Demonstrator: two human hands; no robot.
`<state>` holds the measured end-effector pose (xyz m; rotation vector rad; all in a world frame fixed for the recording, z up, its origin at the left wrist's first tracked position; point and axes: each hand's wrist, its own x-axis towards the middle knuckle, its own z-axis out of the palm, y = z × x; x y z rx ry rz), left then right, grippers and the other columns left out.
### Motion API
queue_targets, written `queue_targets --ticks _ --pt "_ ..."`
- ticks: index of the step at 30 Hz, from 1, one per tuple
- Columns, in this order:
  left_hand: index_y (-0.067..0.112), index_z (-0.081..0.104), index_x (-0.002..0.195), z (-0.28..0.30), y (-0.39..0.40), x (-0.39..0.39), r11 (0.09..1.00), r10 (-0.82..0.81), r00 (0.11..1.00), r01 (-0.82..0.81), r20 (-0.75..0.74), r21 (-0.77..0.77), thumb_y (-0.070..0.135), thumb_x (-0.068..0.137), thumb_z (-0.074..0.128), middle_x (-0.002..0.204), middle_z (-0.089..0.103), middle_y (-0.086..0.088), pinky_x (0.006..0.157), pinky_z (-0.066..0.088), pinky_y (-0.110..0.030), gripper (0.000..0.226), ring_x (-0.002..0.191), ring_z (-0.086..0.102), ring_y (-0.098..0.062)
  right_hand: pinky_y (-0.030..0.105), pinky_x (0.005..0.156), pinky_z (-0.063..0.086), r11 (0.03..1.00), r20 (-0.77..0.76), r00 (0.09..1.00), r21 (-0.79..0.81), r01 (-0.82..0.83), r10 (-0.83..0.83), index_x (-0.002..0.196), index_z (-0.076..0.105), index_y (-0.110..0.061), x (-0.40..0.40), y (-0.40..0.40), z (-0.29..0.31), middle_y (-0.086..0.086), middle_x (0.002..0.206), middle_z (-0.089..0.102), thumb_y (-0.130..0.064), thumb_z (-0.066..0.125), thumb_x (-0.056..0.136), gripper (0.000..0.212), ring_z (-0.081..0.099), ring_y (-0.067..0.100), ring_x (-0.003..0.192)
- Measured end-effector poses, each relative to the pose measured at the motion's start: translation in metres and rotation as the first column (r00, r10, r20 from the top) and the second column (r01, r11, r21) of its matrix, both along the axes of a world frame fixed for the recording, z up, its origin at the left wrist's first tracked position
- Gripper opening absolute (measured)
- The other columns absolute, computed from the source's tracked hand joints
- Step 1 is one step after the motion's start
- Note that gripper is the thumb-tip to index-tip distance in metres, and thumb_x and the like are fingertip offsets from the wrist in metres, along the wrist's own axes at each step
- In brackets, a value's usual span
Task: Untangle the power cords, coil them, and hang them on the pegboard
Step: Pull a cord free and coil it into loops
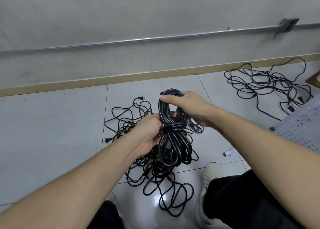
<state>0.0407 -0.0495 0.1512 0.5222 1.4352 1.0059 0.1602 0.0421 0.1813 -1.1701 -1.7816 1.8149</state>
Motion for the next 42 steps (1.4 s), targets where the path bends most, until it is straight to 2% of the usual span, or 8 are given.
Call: queue_targets --ticks 5,13,19,23,28,33,38,42 --pt "0.012 0.073 0.1 0.001 -0.001 0.005 0.992 0.119 0.992 -0.12 0.032 0.03 -0.011 0.092 0.034 0.068 0.07 -0.007 0.041 0.044 -0.026 0.046 0.052 0.061 -0.02 0.034 0.077 0.052 0.965 0.125 0.985 0.248 0.083 -0.117 0.103 0.068 -0.002 -0.001 0.003 0.0 -0.001 0.081 0.065 -0.059 0.076 0.081 0.062 0.063 0.016 0.073" --pt "0.011 0.071 0.118 -0.008 0.005 0.003 0.98 0.195 0.96 -0.199 0.2 0.001 -0.008 0.081 0.033 0.092 0.071 -0.015 0.063 0.048 -0.04 0.056 0.073 0.057 -0.031 0.03 0.091 0.055 0.985 0.124 0.989 0.164 0.059 -0.08 0.095 0.074 -0.023 0.007 0.004 0.001 -0.004 0.096 0.076 -0.065 0.069 0.084 0.044 0.072 0.013 0.092" --pt "0.011 0.072 0.072 0.001 0.001 0.002 0.976 0.152 0.913 -0.199 0.378 0.086 0.016 0.086 0.038 0.09 0.062 -0.013 0.063 0.051 -0.037 0.037 0.085 0.058 -0.035 0.033 0.091 0.054 0.98 0.023 0.994 0.173 0.102 -0.107 0.103 0.067 -0.023 0.008 0.01 -0.005 -0.009 0.098 0.073 -0.063 0.069 0.086 0.043 0.071 0.012 0.094" --pt "0.011 0.072 0.116 0.003 0.002 0.007 0.989 0.058 0.954 -0.095 0.294 0.112 0.059 0.087 0.064 0.111 0.073 -0.015 0.082 0.057 -0.045 0.056 0.093 0.07 -0.032 0.036 0.085 0.057 0.974 0.025 0.993 0.198 0.108 -0.116 0.099 0.064 -0.017 0.01 0.012 -0.009 -0.006 0.087 0.07 -0.06 0.072 0.085 0.046 0.071 0.016 0.085" --pt "-0.008 0.063 0.125 0.007 0.005 0.013 0.99 0.079 0.979 -0.099 0.188 0.1 0.019 0.089 0.074 0.092 0.071 -0.022 0.062 0.062 -0.042 0.046 0.073 0.073 -0.034 0.016 0.057 0.039 0.957 0.034 0.995 0.281 0.076 -0.089 0.077 0.055 -0.018 0.014 0.008 -0.008 -0.013 0.064 0.053 -0.05 0.073 0.089 0.039 0.049 0.002 0.057" --pt "0.0 0.068 0.119 0.006 0.005 0.01 0.971 0.182 0.968 -0.205 0.175 0.12 0.018 0.087 0.077 0.1 0.073 -0.023 0.08 0.059 -0.058 0.038 0.084 0.072 -0.039 0.024 0.067 0.044 0.927 0.036 0.993 0.364 0.095 -0.116 0.082 0.06 -0.01 0.007 0.01 -0.008 -0.005 0.072 0.058 -0.05 0.074 0.088 0.043 0.053 0.008 0.066" --pt "0.01 0.068 0.106 0.0 0.002 0.009 0.927 0.301 0.946 -0.32 0.116 0.198 0.02 0.091 0.076 0.089 0.076 -0.012 0.059 0.06 -0.037 0.02 0.074 0.074 -0.026 0.028 0.07 0.046 0.936 0.093 0.993 0.349 0.037 -0.074 0.096 0.064 -0.004 0.002 0.011 -0.011 -0.003 0.078 0.061 -0.055 0.069 0.09 0.051 0.056 0.01 0.07" --pt "0.011 0.067 0.11 0.003 0.002 0.006 0.918 0.309 0.943 -0.33 0.125 0.221 0.02 0.091 0.076 0.09 0.076 -0.01 0.06 0.06 -0.038 0.023 0.075 0.075 -0.026 0.028 0.066 0.049 0.93 0.047 0.998 0.366 0.011 -0.031 0.1 0.066 -0.01 0.004 0.01 -0.011 -0.004 0.079 0.064 -0.048 0.061 0.098 0.038 0.06 0.008 0.07"
